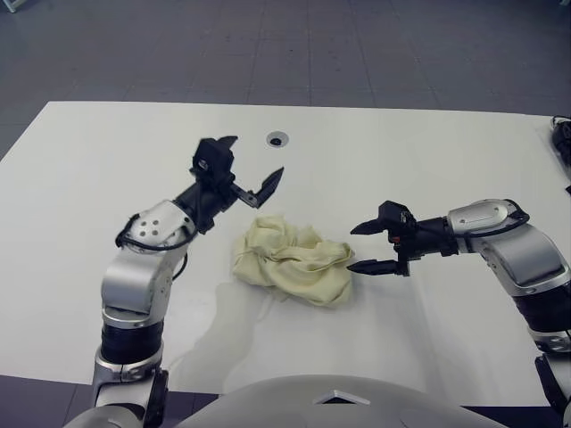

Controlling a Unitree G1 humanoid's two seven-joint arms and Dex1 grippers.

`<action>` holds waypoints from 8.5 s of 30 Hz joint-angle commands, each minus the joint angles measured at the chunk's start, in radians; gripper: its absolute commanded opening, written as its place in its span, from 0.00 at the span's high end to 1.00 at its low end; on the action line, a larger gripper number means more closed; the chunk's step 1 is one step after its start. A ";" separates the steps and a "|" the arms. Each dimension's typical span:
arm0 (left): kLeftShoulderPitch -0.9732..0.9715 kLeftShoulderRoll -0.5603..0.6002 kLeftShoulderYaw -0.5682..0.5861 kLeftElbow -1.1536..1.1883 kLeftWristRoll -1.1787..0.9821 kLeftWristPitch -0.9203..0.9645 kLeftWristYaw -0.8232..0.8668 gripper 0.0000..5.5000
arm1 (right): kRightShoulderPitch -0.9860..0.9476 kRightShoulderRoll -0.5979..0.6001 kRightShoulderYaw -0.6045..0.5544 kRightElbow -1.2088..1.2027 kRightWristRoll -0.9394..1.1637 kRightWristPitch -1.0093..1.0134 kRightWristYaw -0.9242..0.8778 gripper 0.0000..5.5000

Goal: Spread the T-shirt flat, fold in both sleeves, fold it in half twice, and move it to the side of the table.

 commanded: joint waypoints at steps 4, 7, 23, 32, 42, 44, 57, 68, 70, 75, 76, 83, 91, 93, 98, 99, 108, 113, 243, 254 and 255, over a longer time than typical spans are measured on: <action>-0.032 0.043 0.019 -0.028 -0.042 0.050 -0.003 0.02 | -0.029 0.021 0.033 0.015 -0.019 -0.029 0.016 0.42; -0.030 0.054 0.011 -0.020 -0.040 0.043 -0.009 0.02 | -0.027 0.009 0.039 0.014 -0.023 -0.038 0.034 0.50; -0.081 0.199 -0.018 0.043 -0.035 -0.011 -0.152 0.02 | -0.038 0.001 0.053 0.059 -0.103 -0.107 0.073 0.99; -0.082 0.454 -0.074 0.145 -0.128 -0.046 -0.579 0.02 | -0.030 0.013 0.036 0.058 -0.111 -0.110 0.052 1.00; -0.133 0.437 -0.316 0.245 0.034 -0.202 -0.687 0.11 | -0.034 0.039 0.027 0.063 -0.115 -0.120 0.005 1.00; -0.129 0.441 -0.357 0.256 0.071 -0.237 -0.704 0.17 | -0.038 0.037 0.027 0.064 -0.115 -0.122 0.007 1.00; -0.140 0.430 -0.419 0.319 0.143 -0.310 -0.757 0.61 | -0.058 0.027 0.025 0.083 -0.114 -0.127 0.031 1.00; -0.164 0.433 -0.419 0.354 0.161 -0.318 -0.787 0.98 | -0.066 0.034 0.022 0.088 -0.116 -0.125 0.029 1.00; -0.174 0.429 -0.422 0.364 0.165 -0.320 -0.791 1.00 | -0.071 0.036 0.024 0.093 -0.117 -0.128 0.030 1.00; -0.244 0.389 -0.374 0.409 0.132 -0.302 -0.779 1.00 | -0.121 0.024 -0.003 0.123 -0.102 -0.124 0.053 1.00; -0.285 0.376 -0.360 0.446 0.132 -0.301 -0.768 1.00 | -0.149 0.026 -0.019 0.145 -0.098 -0.122 0.053 1.00; -0.698 0.265 -0.343 0.978 0.294 -0.487 -0.597 1.00 | -0.496 0.115 -0.059 0.582 -0.218 -0.280 -0.073 1.00; -1.110 0.137 -0.465 1.637 0.622 -0.776 -0.152 1.00 | -0.931 0.298 -0.070 1.277 -0.420 -0.582 -0.555 1.00; -1.178 0.117 -0.496 1.726 0.691 -0.799 -0.016 1.00 | -0.999 0.320 -0.069 1.369 -0.457 -0.637 -0.681 1.00; -1.276 0.093 -0.529 1.844 0.792 -0.819 0.173 1.00 | -1.099 0.341 -0.074 1.493 -0.540 -0.704 -0.944 1.00; -1.291 0.091 -0.535 1.856 0.809 -0.821 0.199 1.00 | -1.112 0.340 -0.076 1.507 -0.554 -0.708 -0.993 1.00; -1.372 0.120 -0.640 1.876 1.007 -0.837 0.430 1.00 | -1.152 0.309 -0.090 1.519 -0.642 -0.793 -1.146 1.00; -0.875 0.321 -0.615 1.272 0.931 -0.899 0.135 1.00 | -0.769 0.233 -0.106 1.035 -0.543 -0.728 -0.782 1.00; -0.803 -0.149 -0.452 1.631 0.554 -0.528 -0.207 0.02 | -0.419 0.362 0.087 0.892 -0.622 -0.496 -0.456 0.02; -0.716 -0.068 -0.372 1.657 0.539 -0.488 -0.159 0.02 | -0.427 0.298 0.060 0.967 -0.651 -0.532 -0.507 0.02; -0.709 -0.066 -0.366 1.656 0.537 -0.485 -0.154 0.02 | -0.431 0.296 0.057 0.974 -0.651 -0.533 -0.511 0.02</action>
